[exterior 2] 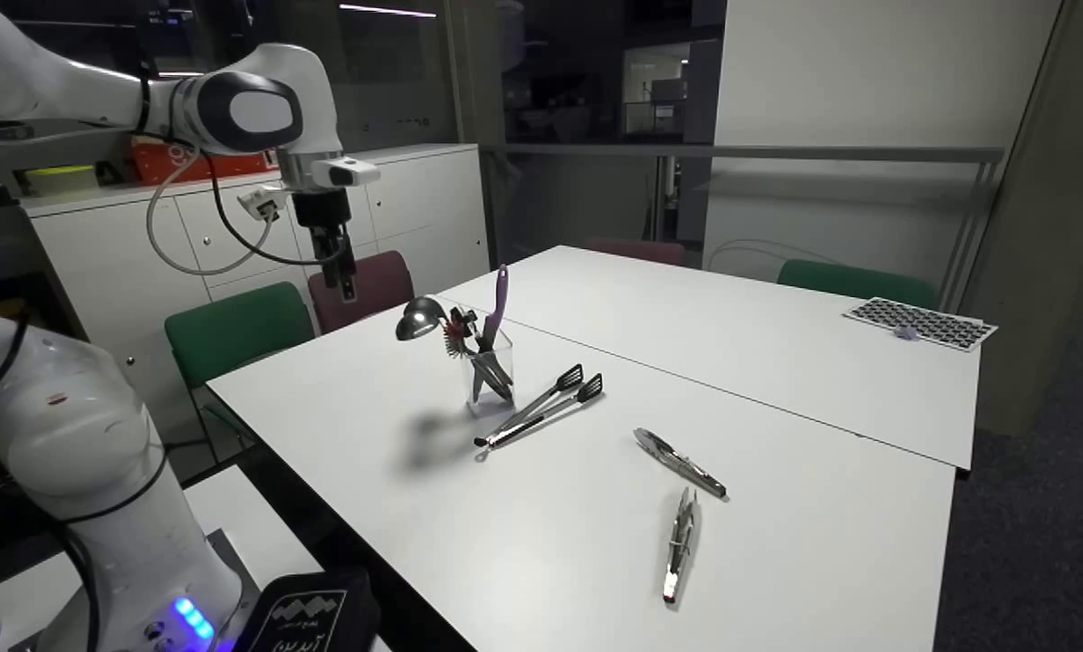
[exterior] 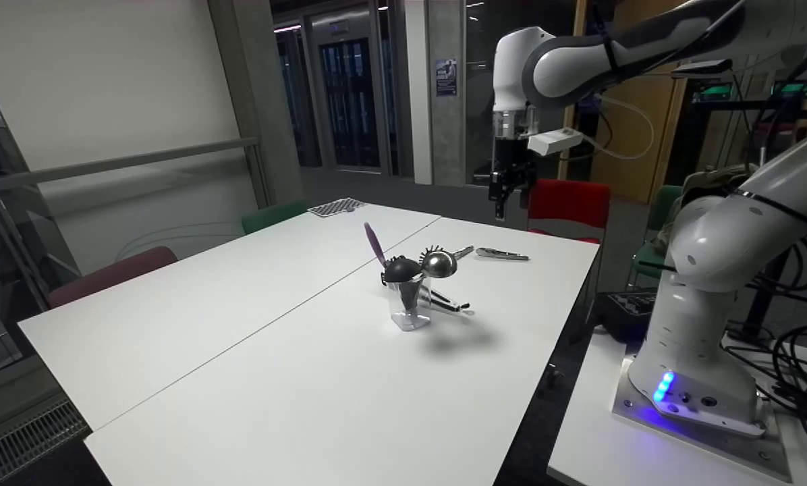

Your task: Pick the object on the right and put it in the holder

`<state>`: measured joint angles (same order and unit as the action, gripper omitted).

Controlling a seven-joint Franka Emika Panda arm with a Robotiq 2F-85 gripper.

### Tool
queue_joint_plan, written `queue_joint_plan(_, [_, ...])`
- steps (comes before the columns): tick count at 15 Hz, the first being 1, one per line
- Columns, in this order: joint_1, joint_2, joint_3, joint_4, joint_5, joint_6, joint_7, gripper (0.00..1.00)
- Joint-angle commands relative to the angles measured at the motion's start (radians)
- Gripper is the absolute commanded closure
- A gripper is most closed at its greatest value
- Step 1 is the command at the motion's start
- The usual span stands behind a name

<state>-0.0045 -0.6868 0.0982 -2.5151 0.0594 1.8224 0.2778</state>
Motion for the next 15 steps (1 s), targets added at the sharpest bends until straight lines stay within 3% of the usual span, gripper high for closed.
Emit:
queue_joint_plan(1, [-0.097,0.11,-0.08,0.088,-0.004,0.011,0.037,0.0])
queue_joint_plan(9, [-0.259,0.351,-0.242,0.249,0.026,0.12,0.14,0.0])
queue_joint_plan(10, [-0.265,0.36,-0.256,0.262,0.046,0.11,0.161,0.0])
queue_joint_plan(11, [-0.249,0.314,-0.241,0.205,0.011,0.113,0.117,0.0])
queue_joint_plan(15, [-0.26,0.358,-0.263,0.245,0.03,0.112,0.14,0.0])
